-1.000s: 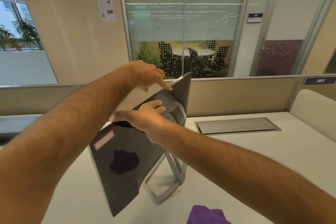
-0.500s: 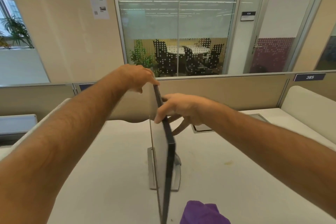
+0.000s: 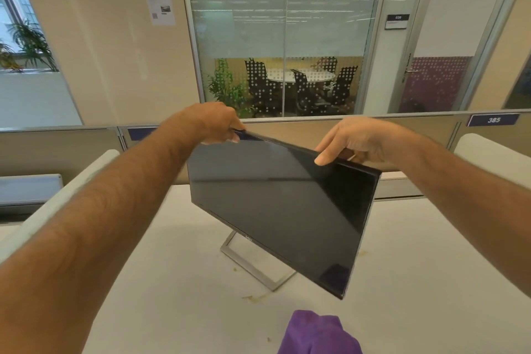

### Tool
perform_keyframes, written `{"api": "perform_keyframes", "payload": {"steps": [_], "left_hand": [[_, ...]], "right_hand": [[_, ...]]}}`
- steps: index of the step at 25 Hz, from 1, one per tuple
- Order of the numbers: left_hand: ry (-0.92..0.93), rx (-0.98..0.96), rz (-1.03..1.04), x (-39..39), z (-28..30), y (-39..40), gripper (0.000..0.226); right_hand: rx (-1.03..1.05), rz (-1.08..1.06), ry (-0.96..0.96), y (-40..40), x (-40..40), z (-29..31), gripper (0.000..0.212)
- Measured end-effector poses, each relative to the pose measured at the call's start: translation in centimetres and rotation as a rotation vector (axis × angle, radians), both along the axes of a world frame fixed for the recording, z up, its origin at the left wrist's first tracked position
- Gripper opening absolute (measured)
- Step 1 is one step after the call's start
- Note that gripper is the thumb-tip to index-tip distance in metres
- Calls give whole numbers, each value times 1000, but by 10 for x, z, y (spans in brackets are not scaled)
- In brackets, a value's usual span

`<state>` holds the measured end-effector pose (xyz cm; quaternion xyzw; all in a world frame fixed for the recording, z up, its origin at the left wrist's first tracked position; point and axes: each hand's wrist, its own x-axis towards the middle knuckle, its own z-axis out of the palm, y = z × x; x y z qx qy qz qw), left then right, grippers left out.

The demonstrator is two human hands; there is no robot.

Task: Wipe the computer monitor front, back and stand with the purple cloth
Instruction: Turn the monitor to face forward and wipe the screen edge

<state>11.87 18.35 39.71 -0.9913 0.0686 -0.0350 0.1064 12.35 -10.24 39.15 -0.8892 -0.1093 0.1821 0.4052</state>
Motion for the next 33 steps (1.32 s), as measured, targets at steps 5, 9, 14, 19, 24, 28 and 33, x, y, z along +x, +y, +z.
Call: {"api": "perform_keyframes", "payload": {"steps": [5, 9, 14, 19, 24, 28, 33], "left_hand": [[-111, -20, -10, -1, -4, -2, 26], [-161, -97, 12, -4, -4, -8, 25], [-211, -133, -3, -5, -7, -18, 26], [-256, -145, 10, -4, -9, -25, 25], [-276, -174, 44, -1, -12, -29, 27], [-287, -203, 56, -3, -13, -30, 27], [-307, -199, 84, -8, -16, -32, 28]], "right_hand": [[-151, 6, -128, -11, 19, 9, 14], [-367, 78, -428, -14, 41, 8, 21], [-482, 83, -719, -21, 59, -6, 30], [-526, 72, -796, -22, 68, -13, 31], [-505, 41, -817, -23, 75, -18, 31], [-519, 47, -827, -26, 78, -20, 32], [-539, 59, -840, -27, 74, -23, 32]]}}
